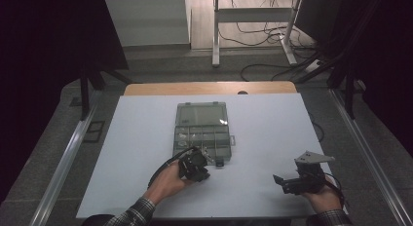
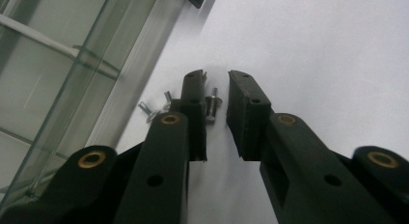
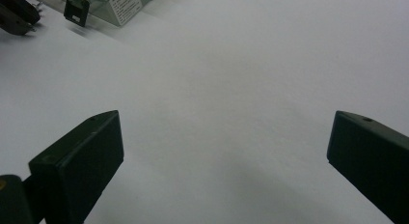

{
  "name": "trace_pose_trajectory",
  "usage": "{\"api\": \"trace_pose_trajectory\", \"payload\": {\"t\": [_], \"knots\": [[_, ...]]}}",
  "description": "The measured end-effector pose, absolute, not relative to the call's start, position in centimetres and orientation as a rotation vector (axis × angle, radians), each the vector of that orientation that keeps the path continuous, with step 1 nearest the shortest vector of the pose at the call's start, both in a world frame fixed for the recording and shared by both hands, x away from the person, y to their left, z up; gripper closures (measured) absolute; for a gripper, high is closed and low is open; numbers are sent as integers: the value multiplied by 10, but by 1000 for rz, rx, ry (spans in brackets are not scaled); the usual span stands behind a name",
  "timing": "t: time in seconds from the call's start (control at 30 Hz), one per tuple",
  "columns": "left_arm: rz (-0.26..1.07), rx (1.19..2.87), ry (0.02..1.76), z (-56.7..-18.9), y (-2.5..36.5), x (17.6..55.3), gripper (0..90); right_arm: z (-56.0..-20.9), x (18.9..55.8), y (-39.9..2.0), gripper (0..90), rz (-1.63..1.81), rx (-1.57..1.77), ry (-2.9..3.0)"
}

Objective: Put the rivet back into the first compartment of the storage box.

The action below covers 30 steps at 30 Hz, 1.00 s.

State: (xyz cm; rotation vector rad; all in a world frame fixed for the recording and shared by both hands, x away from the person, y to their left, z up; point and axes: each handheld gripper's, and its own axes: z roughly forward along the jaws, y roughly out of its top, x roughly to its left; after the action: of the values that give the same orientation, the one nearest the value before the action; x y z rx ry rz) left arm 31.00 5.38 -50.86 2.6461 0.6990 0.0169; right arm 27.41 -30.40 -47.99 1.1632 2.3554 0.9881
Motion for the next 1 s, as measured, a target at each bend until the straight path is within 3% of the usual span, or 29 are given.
{"api": "trace_pose_trajectory", "payload": {"t": [1.0], "knots": [[-77,2502,790,-485,68,313,827,-480,274,-304,0,995,1163,2353]]}}
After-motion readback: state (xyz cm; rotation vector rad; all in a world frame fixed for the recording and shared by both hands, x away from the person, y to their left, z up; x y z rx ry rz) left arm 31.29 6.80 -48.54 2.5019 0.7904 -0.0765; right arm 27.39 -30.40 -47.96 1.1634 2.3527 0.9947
